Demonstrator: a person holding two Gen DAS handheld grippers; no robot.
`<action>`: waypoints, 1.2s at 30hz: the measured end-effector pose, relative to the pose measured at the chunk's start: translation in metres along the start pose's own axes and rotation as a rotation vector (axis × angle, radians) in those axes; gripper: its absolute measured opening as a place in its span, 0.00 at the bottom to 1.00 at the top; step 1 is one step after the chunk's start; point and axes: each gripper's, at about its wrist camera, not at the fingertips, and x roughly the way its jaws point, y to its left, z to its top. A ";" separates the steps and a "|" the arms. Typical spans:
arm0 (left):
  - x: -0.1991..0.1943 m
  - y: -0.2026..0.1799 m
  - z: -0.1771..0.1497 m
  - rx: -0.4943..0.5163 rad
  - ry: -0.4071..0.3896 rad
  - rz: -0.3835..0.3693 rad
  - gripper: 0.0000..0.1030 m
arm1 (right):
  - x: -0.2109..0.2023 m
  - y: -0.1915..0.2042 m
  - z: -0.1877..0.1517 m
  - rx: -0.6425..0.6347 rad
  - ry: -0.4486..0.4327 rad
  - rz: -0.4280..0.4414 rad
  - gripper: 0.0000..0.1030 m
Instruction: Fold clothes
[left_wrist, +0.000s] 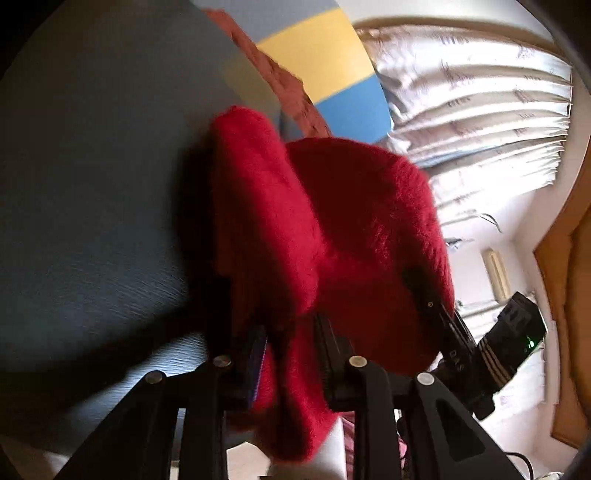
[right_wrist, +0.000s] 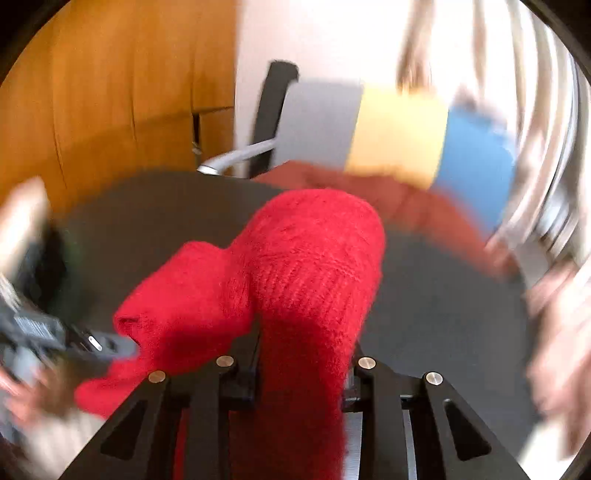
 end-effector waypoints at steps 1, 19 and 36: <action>0.009 0.002 -0.003 -0.024 0.017 -0.023 0.23 | 0.001 -0.006 -0.006 0.039 0.010 0.009 0.29; 0.027 -0.051 -0.017 0.161 -0.062 0.101 0.07 | 0.019 -0.070 -0.089 0.551 0.086 0.176 0.62; -0.010 -0.020 -0.035 0.129 -0.196 0.117 0.11 | -0.020 -0.090 -0.088 0.557 -0.117 0.135 0.61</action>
